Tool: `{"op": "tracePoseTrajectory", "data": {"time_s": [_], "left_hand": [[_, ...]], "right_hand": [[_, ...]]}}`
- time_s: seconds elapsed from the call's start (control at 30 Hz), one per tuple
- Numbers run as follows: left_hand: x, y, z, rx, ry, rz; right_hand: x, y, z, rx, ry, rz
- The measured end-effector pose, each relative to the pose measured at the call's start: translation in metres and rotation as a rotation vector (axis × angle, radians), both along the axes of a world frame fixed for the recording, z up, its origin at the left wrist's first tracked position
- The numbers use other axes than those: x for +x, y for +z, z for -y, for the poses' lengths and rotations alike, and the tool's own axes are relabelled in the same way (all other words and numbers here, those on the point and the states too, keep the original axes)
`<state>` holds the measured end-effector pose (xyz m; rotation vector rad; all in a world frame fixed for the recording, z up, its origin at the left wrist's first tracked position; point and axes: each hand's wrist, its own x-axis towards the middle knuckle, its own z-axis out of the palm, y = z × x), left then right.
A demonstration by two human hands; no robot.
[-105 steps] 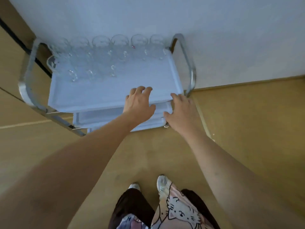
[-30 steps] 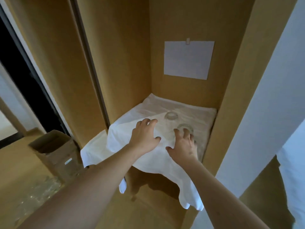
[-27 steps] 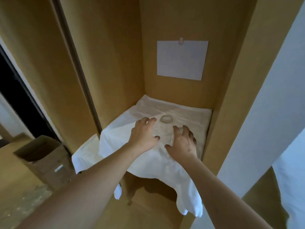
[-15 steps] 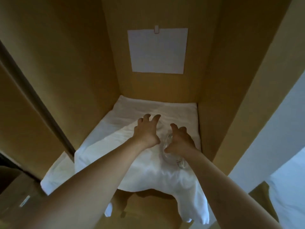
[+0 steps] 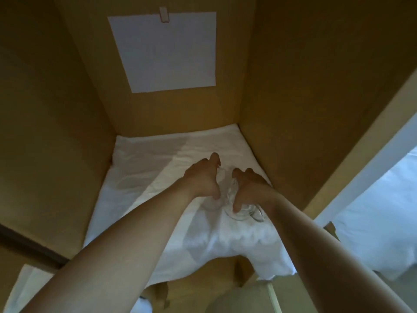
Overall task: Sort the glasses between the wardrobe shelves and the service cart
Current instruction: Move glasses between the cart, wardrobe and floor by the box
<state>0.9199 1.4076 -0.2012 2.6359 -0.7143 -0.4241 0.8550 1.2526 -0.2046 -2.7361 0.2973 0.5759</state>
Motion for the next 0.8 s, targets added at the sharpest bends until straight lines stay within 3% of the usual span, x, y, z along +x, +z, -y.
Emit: {"op": "tracePoseTrajectory", "data": {"time_s": [0.4,0.63,0.8], "left_hand": [[-0.009,-0.005,-0.016,-0.015,-0.105,0.046],[-0.036,0.020,-0.031,0.015,-0.120,0.150],[-0.094,0.036,-0.026,0.003,-0.131,0.205]], "right_hand": [[-0.035,-0.011,-0.023,-0.111,-0.177,0.218],[-0.089,-0.012,-0.022,-0.008,-0.372,0.335],[-0.157,-0.013,-0.009,0.027,-0.394,0.409]]}}
